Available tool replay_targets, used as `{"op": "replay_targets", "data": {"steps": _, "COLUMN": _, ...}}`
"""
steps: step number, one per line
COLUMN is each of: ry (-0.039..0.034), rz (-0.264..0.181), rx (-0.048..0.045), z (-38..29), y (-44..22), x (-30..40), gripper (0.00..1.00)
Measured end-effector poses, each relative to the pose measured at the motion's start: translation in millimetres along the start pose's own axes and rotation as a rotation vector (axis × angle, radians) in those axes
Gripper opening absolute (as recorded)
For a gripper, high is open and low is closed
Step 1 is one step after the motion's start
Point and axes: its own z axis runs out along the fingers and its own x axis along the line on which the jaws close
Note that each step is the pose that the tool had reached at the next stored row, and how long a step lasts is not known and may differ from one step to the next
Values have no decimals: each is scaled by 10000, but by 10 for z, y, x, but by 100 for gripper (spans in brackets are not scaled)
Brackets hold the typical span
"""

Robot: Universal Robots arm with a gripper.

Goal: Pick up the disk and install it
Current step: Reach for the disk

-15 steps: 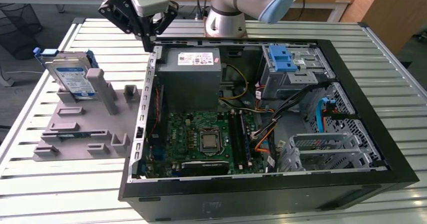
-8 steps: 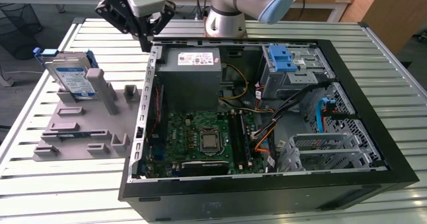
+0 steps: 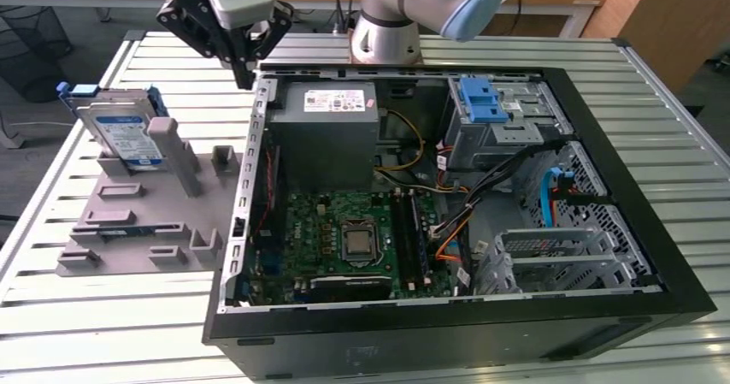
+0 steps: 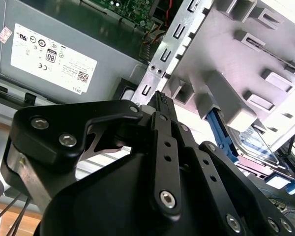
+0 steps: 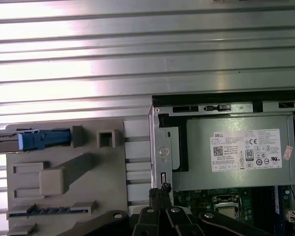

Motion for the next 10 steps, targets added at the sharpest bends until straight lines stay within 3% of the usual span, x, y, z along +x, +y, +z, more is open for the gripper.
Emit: {"op": "replay_targets", "data": {"steps": 10, "ry": 0, "rz": 0, "rx": 0, "z": 6, "y": 6, "x": 77, "gripper": 11}}
